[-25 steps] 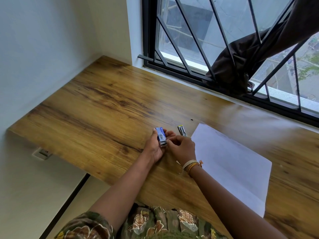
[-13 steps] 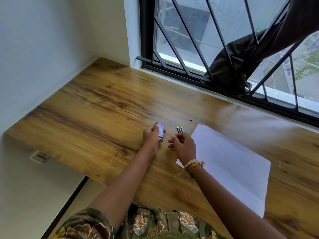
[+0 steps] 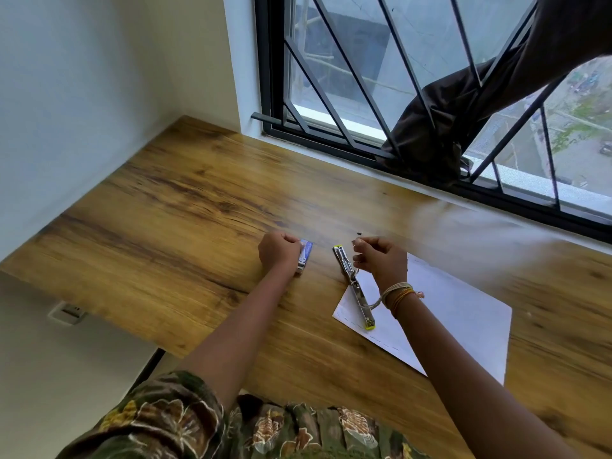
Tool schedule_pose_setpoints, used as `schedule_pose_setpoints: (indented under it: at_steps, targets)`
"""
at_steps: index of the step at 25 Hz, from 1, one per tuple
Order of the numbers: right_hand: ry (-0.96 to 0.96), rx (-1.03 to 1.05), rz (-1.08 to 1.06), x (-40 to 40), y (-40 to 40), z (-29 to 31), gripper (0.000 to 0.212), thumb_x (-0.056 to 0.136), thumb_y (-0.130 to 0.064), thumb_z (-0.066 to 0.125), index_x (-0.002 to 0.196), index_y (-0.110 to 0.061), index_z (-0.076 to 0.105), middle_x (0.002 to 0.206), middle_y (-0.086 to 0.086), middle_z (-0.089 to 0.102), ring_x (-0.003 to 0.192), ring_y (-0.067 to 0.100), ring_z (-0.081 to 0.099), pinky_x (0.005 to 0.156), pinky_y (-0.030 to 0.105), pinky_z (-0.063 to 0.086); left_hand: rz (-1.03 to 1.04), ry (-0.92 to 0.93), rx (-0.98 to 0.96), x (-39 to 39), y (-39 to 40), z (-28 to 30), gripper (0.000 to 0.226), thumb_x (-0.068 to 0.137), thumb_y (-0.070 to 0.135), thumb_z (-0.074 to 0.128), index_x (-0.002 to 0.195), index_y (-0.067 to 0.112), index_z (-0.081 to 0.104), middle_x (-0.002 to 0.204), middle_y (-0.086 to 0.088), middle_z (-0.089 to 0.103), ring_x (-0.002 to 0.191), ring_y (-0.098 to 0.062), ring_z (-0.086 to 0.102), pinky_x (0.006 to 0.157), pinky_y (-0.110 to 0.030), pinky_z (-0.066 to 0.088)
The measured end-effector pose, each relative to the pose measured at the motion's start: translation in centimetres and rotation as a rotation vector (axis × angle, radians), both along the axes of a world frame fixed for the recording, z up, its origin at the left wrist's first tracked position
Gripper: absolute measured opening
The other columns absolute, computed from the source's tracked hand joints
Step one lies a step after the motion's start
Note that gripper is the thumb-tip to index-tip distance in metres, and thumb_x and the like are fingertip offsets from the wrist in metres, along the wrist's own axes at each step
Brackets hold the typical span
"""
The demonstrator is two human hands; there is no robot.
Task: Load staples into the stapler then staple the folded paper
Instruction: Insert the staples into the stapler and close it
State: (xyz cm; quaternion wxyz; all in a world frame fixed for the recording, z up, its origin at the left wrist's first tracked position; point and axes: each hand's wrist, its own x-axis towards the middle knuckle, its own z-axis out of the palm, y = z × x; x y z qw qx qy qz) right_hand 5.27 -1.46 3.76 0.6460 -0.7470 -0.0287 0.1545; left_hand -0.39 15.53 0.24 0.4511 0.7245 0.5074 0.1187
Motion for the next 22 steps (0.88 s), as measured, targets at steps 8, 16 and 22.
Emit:
schedule_pose_setpoints:
  at_steps: [8, 16, 22]
  targets:
    - [-0.177, -0.091, 0.006, -0.5, -0.5, -0.2, 0.007, 0.078, -0.01, 0.075, 0.084, -0.008, 0.075, 0.072, 0.008, 0.073, 0.063, 0.017, 0.071, 0.065, 0.031, 0.058, -0.152, -0.247, -0.281, 0.1, -4.6, 3.2, 0.017, 0.083, 0.017, 0.072, 0.079, 0.001, 0.071, 0.076, -0.012, 0.073, 0.059, -0.022, 0.068, 0.057, -0.032, 0.06]
    - [-0.638, -0.365, 0.03, -0.5, -1.4, -0.8, 0.005, 0.076, -0.01, 0.074, 0.077, -0.014, 0.071, 0.07, -0.003, 0.07, 0.061, 0.004, 0.063, 0.059, 0.007, 0.046, -0.152, -0.286, -1.13, 0.7, -5.9, 4.2, 0.017, 0.093, 0.017, 0.06, 0.082, 0.006, 0.065, 0.071, -0.009, 0.073, 0.082, -0.023, 0.068, 0.077, -0.035, 0.057]
    - [-0.661, -0.38, 0.218, -0.1, -1.7, -0.2, 0.014, 0.074, -0.009, 0.076, 0.087, -0.015, 0.074, 0.075, -0.006, 0.071, 0.064, 0.002, 0.065, 0.065, 0.01, 0.052, -0.168, -0.254, -0.946, 1.1, -5.4, 3.8, 0.009, 0.086, 0.008, 0.068, 0.082, 0.001, 0.063, 0.076, -0.013, 0.067, 0.067, -0.02, 0.066, 0.051, -0.025, 0.058]
